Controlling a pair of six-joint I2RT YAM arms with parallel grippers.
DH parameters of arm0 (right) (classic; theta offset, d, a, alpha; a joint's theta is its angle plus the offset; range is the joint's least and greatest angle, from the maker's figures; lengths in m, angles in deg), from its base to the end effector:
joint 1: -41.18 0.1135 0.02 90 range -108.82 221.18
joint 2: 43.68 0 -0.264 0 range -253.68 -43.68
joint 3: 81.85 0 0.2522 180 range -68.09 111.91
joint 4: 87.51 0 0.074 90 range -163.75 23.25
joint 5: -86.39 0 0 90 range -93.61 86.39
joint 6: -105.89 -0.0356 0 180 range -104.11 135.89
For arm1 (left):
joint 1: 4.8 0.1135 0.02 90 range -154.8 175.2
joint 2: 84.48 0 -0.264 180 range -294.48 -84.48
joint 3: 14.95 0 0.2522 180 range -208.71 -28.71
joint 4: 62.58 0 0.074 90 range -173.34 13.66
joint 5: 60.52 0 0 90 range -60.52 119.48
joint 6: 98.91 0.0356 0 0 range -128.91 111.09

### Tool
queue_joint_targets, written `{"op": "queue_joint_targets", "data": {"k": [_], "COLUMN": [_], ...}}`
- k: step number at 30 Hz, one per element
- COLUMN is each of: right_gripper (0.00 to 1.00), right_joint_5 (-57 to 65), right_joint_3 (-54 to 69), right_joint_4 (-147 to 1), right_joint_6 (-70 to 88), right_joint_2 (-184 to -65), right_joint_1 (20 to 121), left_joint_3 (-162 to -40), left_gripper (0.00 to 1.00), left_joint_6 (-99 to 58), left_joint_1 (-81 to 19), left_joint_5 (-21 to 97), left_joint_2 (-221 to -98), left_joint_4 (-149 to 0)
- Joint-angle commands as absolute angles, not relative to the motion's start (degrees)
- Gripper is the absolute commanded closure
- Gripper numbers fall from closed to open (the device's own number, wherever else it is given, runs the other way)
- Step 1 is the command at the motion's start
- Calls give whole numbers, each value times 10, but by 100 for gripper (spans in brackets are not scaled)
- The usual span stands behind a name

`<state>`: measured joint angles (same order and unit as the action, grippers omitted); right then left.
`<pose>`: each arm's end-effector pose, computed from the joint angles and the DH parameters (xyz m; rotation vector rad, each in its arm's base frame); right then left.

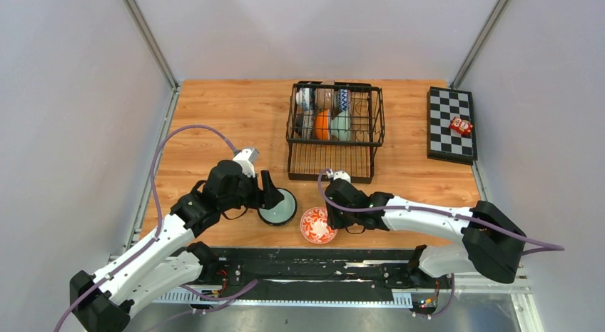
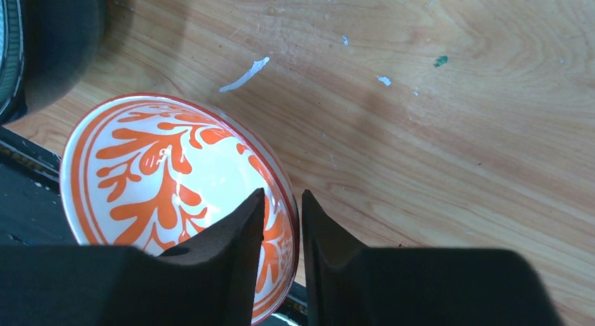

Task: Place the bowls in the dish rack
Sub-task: Pick up the bowl from the center of the board.

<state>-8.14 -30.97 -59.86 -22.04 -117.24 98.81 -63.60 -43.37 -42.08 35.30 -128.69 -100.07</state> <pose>0.1351 0.2079 0.1852 -0.4007 2.5207 0.6139 0.1362 -0.1082 0.2574 0.1181 2.2612 -0.8126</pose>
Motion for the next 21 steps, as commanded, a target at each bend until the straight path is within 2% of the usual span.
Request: {"op": "queue_joint_targets", "data": {"k": [1,4,13,21], "right_gripper": [79,97,97,97], "right_joint_5": [-89,-92,-156,-200], "right_joint_3": [-294,-288,-235,-171], "right_joint_4": [-606,-599,-521,-459], "right_joint_6": [-214,-210,-185,-153], "right_joint_2": [-1183,-1186,-1151,-1128], "right_joint_1": [998,998,1026,1043], "left_joint_3": [-636,-635,-639,-672], "left_gripper": [28,28,29,29], "left_joint_6": [-425,-424,-423,-436], "left_joint_1": [-425,-425,-426,-502], "left_joint_5": [372,369,415,363], "left_joint_2": [-1277,-1277,-1286,-1300], "left_joint_4": [-1017,-1017,-1006,-1031]}}
